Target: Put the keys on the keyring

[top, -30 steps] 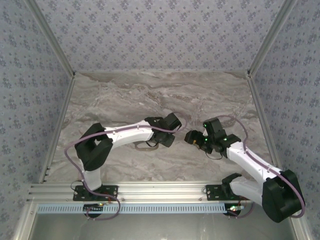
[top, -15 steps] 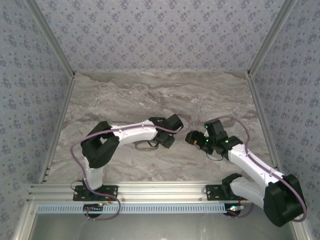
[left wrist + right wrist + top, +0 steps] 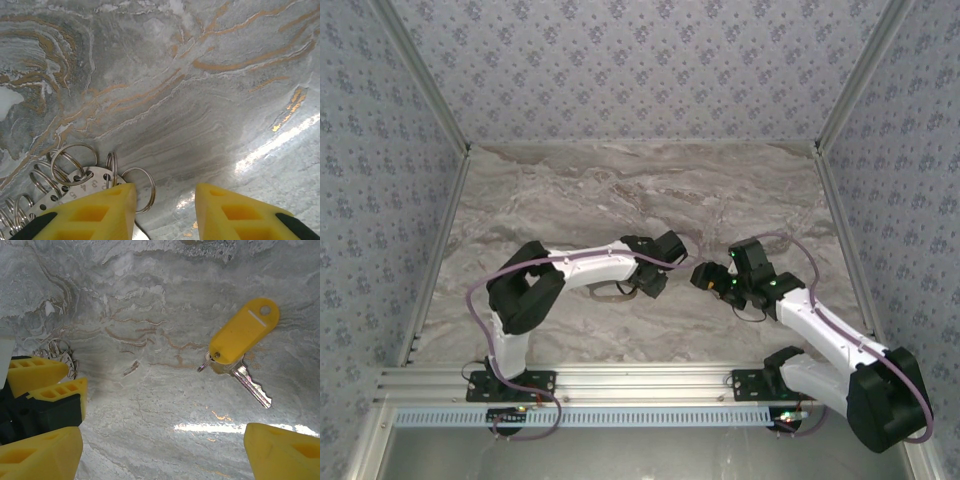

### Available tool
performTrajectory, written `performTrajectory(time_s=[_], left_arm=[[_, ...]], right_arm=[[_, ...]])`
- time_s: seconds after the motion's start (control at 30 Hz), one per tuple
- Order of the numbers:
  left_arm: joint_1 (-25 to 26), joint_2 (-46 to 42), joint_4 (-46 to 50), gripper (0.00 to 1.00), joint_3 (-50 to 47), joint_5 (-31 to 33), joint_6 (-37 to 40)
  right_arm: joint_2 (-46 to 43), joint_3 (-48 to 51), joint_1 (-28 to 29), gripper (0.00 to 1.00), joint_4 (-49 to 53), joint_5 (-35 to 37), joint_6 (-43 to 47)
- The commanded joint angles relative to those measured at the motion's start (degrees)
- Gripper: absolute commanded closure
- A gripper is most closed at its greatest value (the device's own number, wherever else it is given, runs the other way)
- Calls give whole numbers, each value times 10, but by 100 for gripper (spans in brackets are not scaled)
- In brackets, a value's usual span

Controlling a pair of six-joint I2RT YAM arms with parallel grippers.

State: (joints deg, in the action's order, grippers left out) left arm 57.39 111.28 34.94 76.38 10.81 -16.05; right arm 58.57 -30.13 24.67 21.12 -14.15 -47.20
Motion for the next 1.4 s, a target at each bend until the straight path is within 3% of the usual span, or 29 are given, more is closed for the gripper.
performTrajectory(time_s=[0.0,0.83,1.0,1.13,1.37], left_arm=[[2,14,16,65,17,19,12],[2,32,29,77,19,101,23],[2,34,32,86,20,114,21],[2,32,34,100,24,115,22],[2,-4,77,100,88,109,53]], right_arm=[[2,4,2,14,5,4,-10],[-3,9,1,14,3,1,-11],[-5,9,1,14,0,1,-10],[-6,9,1,14,1,0,-11],[-13,-13,-5,13,7,-3,-9]])
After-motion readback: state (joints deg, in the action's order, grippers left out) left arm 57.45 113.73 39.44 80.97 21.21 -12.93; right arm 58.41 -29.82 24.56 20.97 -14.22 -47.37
